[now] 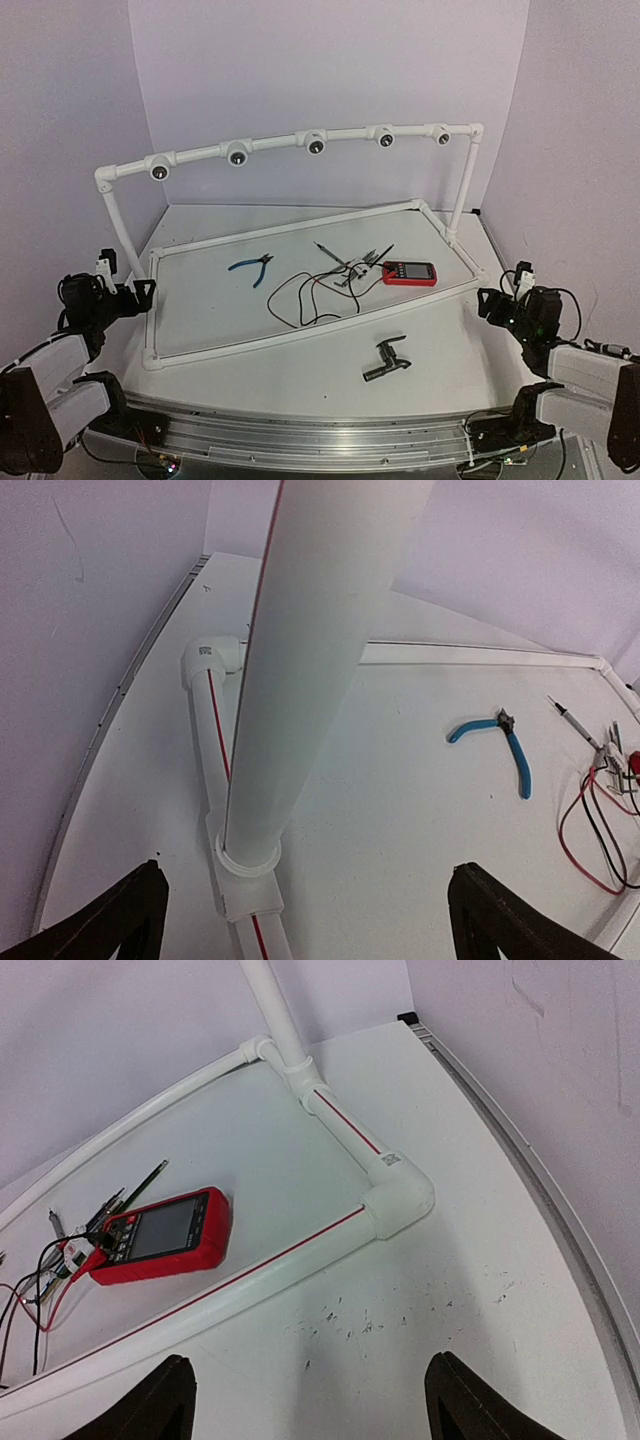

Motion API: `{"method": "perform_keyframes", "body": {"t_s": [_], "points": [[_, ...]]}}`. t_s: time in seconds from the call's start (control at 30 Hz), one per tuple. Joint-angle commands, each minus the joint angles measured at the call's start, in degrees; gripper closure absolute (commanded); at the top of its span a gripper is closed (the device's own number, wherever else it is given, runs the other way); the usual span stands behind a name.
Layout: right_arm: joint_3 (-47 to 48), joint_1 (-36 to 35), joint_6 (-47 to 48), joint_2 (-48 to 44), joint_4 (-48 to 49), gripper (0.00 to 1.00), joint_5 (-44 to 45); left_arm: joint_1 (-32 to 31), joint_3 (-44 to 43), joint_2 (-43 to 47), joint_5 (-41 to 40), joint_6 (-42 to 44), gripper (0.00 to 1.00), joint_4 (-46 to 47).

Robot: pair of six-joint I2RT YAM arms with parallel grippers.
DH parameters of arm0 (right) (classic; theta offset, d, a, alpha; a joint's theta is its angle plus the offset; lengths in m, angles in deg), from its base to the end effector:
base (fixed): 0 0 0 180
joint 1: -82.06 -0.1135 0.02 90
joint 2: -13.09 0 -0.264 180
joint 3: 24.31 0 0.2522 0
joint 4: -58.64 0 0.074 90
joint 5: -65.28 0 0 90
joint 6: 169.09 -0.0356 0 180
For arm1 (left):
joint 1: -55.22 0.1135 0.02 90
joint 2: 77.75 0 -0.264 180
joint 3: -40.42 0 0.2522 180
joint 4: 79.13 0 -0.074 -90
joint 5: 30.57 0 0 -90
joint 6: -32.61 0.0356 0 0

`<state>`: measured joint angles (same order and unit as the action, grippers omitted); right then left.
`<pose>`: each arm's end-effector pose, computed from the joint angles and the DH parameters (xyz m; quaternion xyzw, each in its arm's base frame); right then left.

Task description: Install the water faucets

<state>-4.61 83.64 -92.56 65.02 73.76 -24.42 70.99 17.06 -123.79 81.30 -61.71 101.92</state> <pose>0.1752 -0.0050 0.1546 0.1069 0.7973 0.0594 0.5911 0.1662 0.0332 0.1668 -0.0367 0.8183 -0.1011 0.5646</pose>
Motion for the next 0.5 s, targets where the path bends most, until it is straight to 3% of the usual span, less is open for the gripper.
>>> {"method": "perform_keyframes", "body": {"t_s": [0.0,0.17,0.27,0.37,0.47], "points": [[5.68,0.17,-4.23,2.69,-1.82,0.2,-3.1,0.23,0.32,-0.63,6.13,2.45,0.0,0.71],[18.32,0.09,-7.48,8.82,-16.26,0.23,-11.95,0.31,-1.44,-1.22,22.46,12.72,0.0,-2.52],[26.32,-1.43,-8.67,12.73,-26.35,0.28,-17.61,0.25,-4.93,0.69,27.54,13.26,0.0,-6.81],[32.12,-11.08,-5.15,15.81,-34.6,0.29,-15.41,0.1,-9.24,2.47,35.29,19.37,0.02,-14.55],[38.19,-21.53,-0.38,20.61,-47.33,0.26,-11.23,-0.3,-12.11,3.26,38.03,25.66,0.05,-21.19]]}}
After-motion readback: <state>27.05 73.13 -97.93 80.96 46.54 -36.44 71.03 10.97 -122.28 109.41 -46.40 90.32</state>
